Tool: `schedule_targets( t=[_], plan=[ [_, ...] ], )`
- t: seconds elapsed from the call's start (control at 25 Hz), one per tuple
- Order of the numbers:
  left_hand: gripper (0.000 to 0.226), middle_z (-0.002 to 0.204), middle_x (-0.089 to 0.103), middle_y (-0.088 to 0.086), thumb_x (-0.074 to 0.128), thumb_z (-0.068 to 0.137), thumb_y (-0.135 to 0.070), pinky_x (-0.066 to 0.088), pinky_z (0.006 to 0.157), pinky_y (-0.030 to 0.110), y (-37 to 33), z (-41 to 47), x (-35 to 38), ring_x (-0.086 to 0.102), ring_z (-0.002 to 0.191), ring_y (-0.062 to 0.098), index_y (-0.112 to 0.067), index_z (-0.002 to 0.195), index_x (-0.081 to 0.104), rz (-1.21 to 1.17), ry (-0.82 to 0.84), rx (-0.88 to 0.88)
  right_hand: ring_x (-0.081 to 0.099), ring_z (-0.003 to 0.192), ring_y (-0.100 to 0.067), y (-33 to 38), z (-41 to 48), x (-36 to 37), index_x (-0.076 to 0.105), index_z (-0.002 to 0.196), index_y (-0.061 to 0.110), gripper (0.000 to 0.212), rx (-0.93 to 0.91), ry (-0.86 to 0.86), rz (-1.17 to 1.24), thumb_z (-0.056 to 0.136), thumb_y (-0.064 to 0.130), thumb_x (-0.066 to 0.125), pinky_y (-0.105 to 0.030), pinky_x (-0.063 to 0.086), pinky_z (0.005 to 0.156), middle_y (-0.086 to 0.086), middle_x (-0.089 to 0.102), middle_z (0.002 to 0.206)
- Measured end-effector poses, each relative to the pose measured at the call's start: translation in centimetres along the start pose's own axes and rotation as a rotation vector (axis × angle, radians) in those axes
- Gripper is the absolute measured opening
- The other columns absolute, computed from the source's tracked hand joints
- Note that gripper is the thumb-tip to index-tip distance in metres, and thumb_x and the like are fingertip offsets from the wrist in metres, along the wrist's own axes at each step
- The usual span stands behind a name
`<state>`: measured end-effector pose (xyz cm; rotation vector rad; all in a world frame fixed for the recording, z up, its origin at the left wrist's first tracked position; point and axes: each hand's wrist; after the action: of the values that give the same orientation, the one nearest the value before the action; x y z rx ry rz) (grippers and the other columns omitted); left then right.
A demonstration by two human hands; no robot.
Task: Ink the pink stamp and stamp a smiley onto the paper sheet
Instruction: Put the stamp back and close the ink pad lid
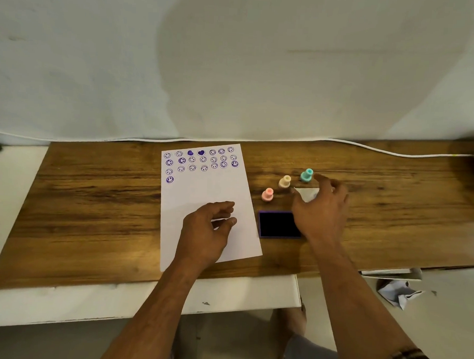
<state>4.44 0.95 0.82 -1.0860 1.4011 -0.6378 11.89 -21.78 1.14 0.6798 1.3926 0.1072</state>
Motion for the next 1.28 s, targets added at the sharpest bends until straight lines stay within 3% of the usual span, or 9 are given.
schedule_targets(
  t=[0.12,0.24,0.52,0.72,0.8,0.88,0.96,1.12,1.28],
  plan=[
    [0.036,0.114,0.074,-0.015,0.076,0.091,-0.02,0.049,0.082,0.001,0.0,-0.1,0.1,0.069,0.1,-0.003,-0.027,0.126,0.072,-0.009,-0.011,-0.002,0.03,0.15,-0.042,-0.7,0.8,-0.1,0.028,0.158,0.018,0.101,0.123,0.089,-0.116,0.084,0.071,0.069,-0.059,0.036,0.116,-0.019,0.031,0.164],
    [0.036,0.113,0.075,-0.013,0.076,0.091,-0.019,0.053,0.09,0.013,0.0,-0.1,0.3,0.069,0.101,-0.002,-0.027,0.126,0.072,-0.009,-0.009,-0.006,0.031,0.15,-0.043,-1.0,1.5,0.2,0.019,0.16,0.015,0.115,0.152,0.118,-0.141,0.078,0.075,0.072,-0.062,0.035,0.115,-0.021,0.032,0.164],
    [0.053,0.115,0.071,-0.016,0.079,0.088,-0.022,0.051,0.085,0.011,-1.2,-1.2,2.4,0.069,0.097,0.003,-0.035,0.135,0.06,0.088,0.172,-0.012,0.038,0.147,-0.04,-0.9,0.9,-0.6,0.019,0.161,0.014,0.114,0.111,0.068,-0.043,0.079,0.07,0.074,-0.057,0.041,0.116,-0.018,0.038,0.161],
    [0.076,0.124,0.071,-0.009,0.079,0.086,-0.011,0.056,0.073,0.009,-2.4,-1.7,4.3,0.07,0.099,0.011,-0.036,0.149,0.043,0.05,0.285,-0.156,0.044,0.142,-0.039,-0.7,-4.3,-0.5,0.019,0.156,0.021,0.115,0.11,0.113,0.036,0.072,0.071,0.079,-0.058,0.048,0.11,-0.016,0.04,0.158],
    [0.076,0.128,0.071,-0.006,0.073,0.088,-0.007,0.062,0.085,0.026,-2.7,-2.0,4.8,0.07,0.106,0.015,-0.036,0.15,0.039,-0.038,0.279,-0.24,0.044,0.143,-0.038,-0.4,-5.4,0.1,0.018,0.156,0.019,0.115,0.069,0.13,-0.022,0.073,0.072,0.077,-0.054,0.048,0.111,-0.016,0.04,0.158],
    [0.071,0.132,0.07,-0.003,0.064,0.094,-0.006,0.06,0.098,0.041,-2.8,-2.3,5.0,0.069,0.112,0.019,-0.037,0.151,0.036,-0.088,0.292,-0.311,0.044,0.143,-0.037,-0.2,-5.7,0.6,0.018,0.157,0.016,0.116,0.047,0.126,-0.052,0.074,0.073,0.075,-0.051,0.047,0.111,-0.015,0.042,0.158],
    [0.067,0.13,0.071,-0.002,0.059,0.097,-0.002,0.058,0.101,0.041,-2.8,-2.3,5.0,0.07,0.111,0.019,-0.035,0.15,0.036,-0.15,0.306,-0.358,0.046,0.141,-0.036,-0.2,-5.8,0.8,0.02,0.157,0.016,0.115,0.032,0.115,-0.077,0.074,0.076,0.073,-0.05,0.048,0.109,-0.014,0.045,0.156],
    [0.064,0.118,0.072,-0.001,0.054,0.098,0.006,0.063,0.089,0.033,-3.0,-1.8,4.8,0.074,0.101,0.016,-0.032,0.146,0.039,-0.298,0.296,-0.427,0.048,0.139,-0.036,0.0,-6.0,1.3,0.021,0.157,0.018,0.113,-0.008,0.094,-0.121,0.074,0.078,0.069,-0.051,0.05,0.107,-0.013,0.047,0.155],
    [0.064,0.127,0.072,0.005,0.054,0.098,0.007,0.061,0.096,0.043,-3.0,-1.8,5.0,0.074,0.105,0.02,-0.03,0.147,0.037,-0.301,0.284,-0.423,0.048,0.14,-0.036,0.2,-6.1,1.4,0.021,0.158,0.018,0.112,-0.036,0.12,-0.149,0.075,0.077,0.068,-0.052,0.049,0.108,-0.013,0.047,0.156]
  ],
)
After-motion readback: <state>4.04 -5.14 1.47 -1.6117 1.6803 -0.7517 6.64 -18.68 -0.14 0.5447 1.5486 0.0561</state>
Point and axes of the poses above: each hand's wrist, its own z-axis towards the middle knuckle, its own x-axis out of the palm, y = z × x
